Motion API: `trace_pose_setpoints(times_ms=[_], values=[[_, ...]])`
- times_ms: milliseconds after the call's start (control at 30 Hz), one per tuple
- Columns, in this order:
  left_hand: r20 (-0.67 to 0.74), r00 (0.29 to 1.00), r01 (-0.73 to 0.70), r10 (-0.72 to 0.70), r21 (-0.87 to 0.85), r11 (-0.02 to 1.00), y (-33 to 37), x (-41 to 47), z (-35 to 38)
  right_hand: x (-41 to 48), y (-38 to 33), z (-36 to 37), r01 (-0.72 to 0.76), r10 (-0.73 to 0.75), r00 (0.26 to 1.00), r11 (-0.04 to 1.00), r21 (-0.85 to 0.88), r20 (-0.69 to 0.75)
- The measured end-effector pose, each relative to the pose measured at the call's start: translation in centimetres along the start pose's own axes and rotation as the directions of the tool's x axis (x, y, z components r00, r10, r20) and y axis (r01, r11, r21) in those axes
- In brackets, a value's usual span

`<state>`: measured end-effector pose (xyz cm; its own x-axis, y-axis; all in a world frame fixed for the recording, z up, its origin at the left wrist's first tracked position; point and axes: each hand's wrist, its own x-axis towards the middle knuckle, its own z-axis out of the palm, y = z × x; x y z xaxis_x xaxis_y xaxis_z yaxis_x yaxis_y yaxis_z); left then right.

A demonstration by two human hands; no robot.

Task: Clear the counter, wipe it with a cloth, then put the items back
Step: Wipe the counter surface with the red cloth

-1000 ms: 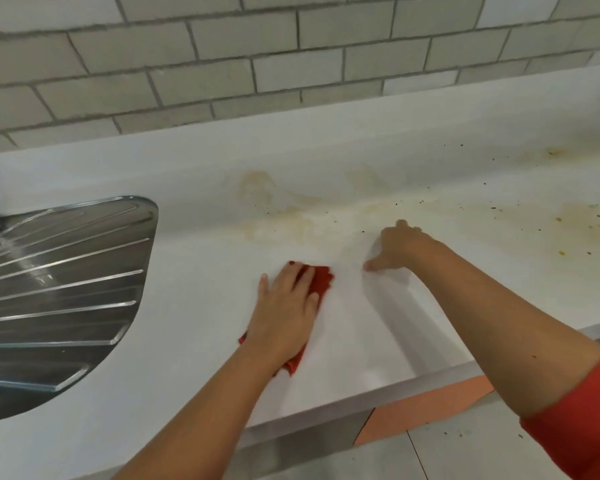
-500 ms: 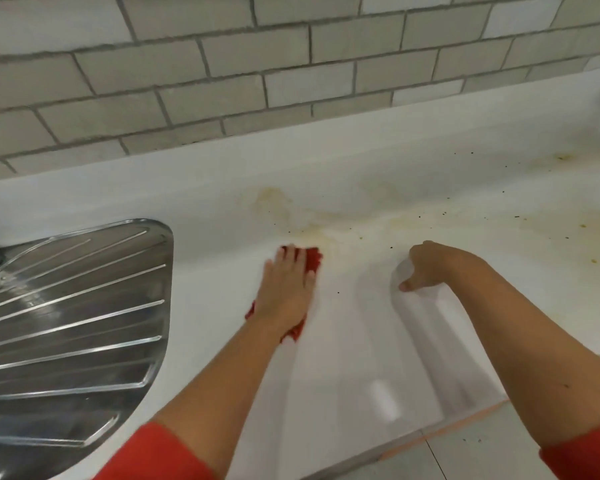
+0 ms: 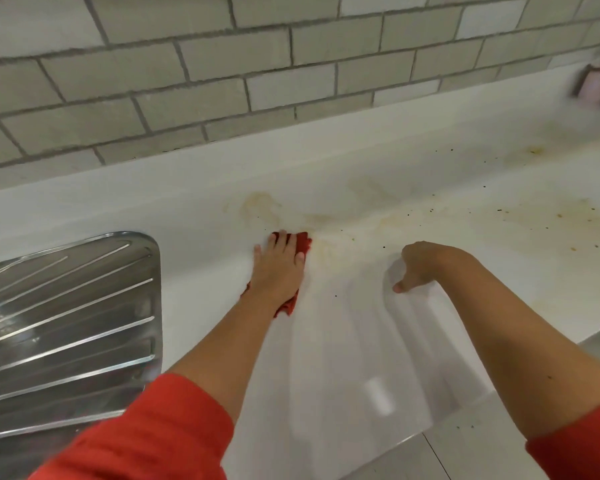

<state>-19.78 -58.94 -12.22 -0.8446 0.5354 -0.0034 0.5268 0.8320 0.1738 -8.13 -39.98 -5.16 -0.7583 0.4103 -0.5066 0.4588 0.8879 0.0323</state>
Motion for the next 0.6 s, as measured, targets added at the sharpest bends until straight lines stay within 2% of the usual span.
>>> trace_pose_setpoints(times_ms=[133,200,267,367,433,467,533,600], values=[[0.077,0.969,-0.231,0.234,-0.043,0.972,3.4,-6.6,0.4,0.1,0.3,0.1,0.007,-0.007,1.0,1.0,0.0,-0.003],[0.062,0.964,-0.257,0.26,-0.055,0.965,2.0,-8.2,0.2,0.2,0.4,0.1,0.019,-0.019,1.0,1.0,0.0,-0.008],[0.026,0.987,-0.159,0.16,-0.035,0.987,-0.5,-6.8,-0.2,0.2,0.5,0.2,0.027,-0.027,1.0,1.0,0.004,-0.003],[-0.024,0.995,0.096,-0.096,0.019,0.995,-2.8,-1.8,-0.8,0.2,0.5,0.2,0.036,-0.036,0.999,0.999,0.005,-0.005],[-0.041,0.985,0.172,-0.17,0.049,0.984,-1.7,0.7,-0.6,0.2,0.5,0.1,0.045,-0.045,0.999,0.999,-0.005,-0.005],[-0.034,0.986,0.164,-0.163,0.038,0.986,-0.1,1.2,-0.3,0.2,0.5,0.1,0.048,-0.048,0.999,0.999,-0.01,-0.003],[-0.018,0.998,0.054,-0.054,-0.005,0.999,4.2,0.1,0.9,0.3,0.4,0.0,0.049,-0.049,0.999,0.999,-0.022,-0.001],[0.019,0.992,-0.125,0.126,-0.046,0.991,8.4,-3.3,1.6,0.3,0.3,-0.1,0.057,-0.057,0.998,0.998,-0.039,-0.005]])
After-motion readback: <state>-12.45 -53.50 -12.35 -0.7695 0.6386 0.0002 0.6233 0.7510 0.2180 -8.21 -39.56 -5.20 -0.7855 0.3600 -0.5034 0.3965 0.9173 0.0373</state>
